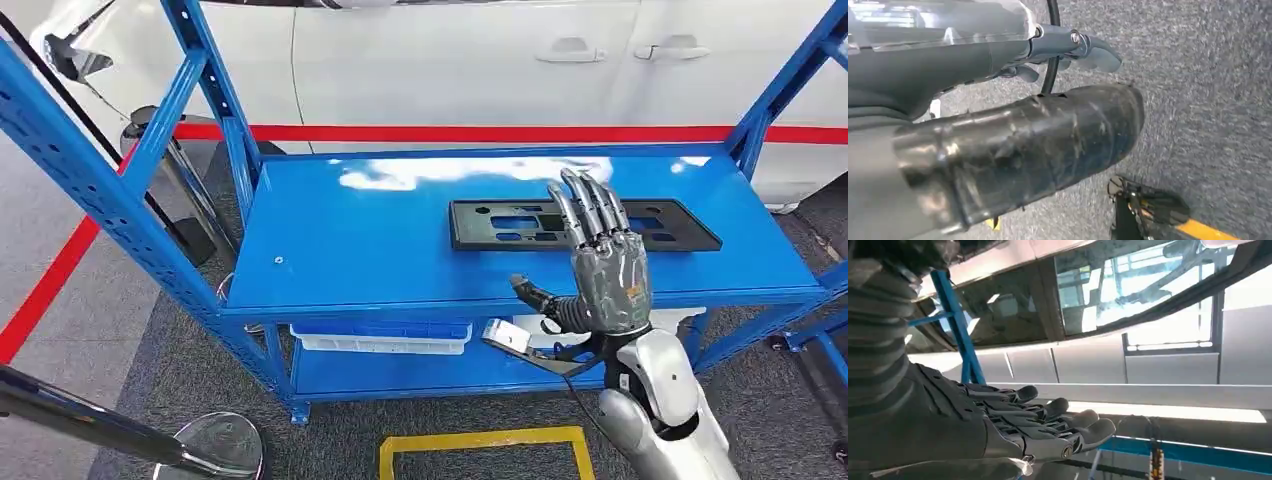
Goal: Take the parts from the cabinet and place them on the table.
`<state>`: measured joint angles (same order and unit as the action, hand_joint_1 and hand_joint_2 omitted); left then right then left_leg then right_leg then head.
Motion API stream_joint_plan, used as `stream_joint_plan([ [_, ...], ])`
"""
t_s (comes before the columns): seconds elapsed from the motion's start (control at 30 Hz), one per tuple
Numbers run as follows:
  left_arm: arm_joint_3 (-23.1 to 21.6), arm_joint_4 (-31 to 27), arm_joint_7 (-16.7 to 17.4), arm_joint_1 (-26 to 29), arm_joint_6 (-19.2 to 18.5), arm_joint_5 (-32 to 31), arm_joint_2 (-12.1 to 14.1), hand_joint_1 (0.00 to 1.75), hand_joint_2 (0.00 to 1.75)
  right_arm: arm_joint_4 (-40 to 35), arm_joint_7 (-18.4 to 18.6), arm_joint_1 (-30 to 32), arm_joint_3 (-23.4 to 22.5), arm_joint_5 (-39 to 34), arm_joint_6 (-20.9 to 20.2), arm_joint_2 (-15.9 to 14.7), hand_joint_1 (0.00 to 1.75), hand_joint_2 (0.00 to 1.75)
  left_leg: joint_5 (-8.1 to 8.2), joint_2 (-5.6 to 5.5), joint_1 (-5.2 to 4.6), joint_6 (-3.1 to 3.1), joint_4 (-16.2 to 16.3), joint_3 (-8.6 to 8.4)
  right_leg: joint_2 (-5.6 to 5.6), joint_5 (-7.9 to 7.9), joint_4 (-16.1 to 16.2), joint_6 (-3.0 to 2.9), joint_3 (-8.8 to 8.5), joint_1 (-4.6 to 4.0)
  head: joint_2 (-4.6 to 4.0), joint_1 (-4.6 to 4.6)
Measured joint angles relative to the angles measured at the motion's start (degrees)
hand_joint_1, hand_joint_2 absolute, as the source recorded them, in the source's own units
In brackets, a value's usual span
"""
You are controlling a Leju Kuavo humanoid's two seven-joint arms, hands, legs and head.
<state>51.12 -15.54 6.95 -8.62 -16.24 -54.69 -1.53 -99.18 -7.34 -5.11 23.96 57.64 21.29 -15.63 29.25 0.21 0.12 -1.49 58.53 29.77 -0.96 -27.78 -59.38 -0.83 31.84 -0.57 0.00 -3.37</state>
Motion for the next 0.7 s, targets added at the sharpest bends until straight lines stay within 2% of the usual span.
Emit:
stream_joint_plan([
  [0.2,0.0,0.0,1.7,-1.0,-1.2,0.6,-0.3,0.00,0.00,5.4,1.9,-4.3,2.5,1.5,-0.1,0.5,0.00,1.75,0.00,-0.01,0.01,0.00,0.0,0.08,-0.05,0.01,0.0,0.00,0.07,-0.01,0.00,0.02],
  [0.47,-1.0,0.0,4.5,-3.3,-2.0,1.9,-0.3,0.00,0.00,21.3,3.8,-14.0,5.7,5.3,-3.7,3.0,0.00,1.75,-0.14,-0.02,0.01,0.09,0.0,0.08,0.01,0.13,0.0,-0.06,0.08,-0.01,0.00,0.00],
  [0.7,-2.8,0.0,6.4,-5.0,-1.1,3.5,-0.4,0.00,0.00,36.9,4.0,-22.3,6.7,4.7,-6.1,6.0,0.00,1.75,-0.23,-0.13,0.01,0.10,0.0,0.16,0.07,0.19,-0.1,-0.07,0.15,-0.01,0.00,0.00],
])
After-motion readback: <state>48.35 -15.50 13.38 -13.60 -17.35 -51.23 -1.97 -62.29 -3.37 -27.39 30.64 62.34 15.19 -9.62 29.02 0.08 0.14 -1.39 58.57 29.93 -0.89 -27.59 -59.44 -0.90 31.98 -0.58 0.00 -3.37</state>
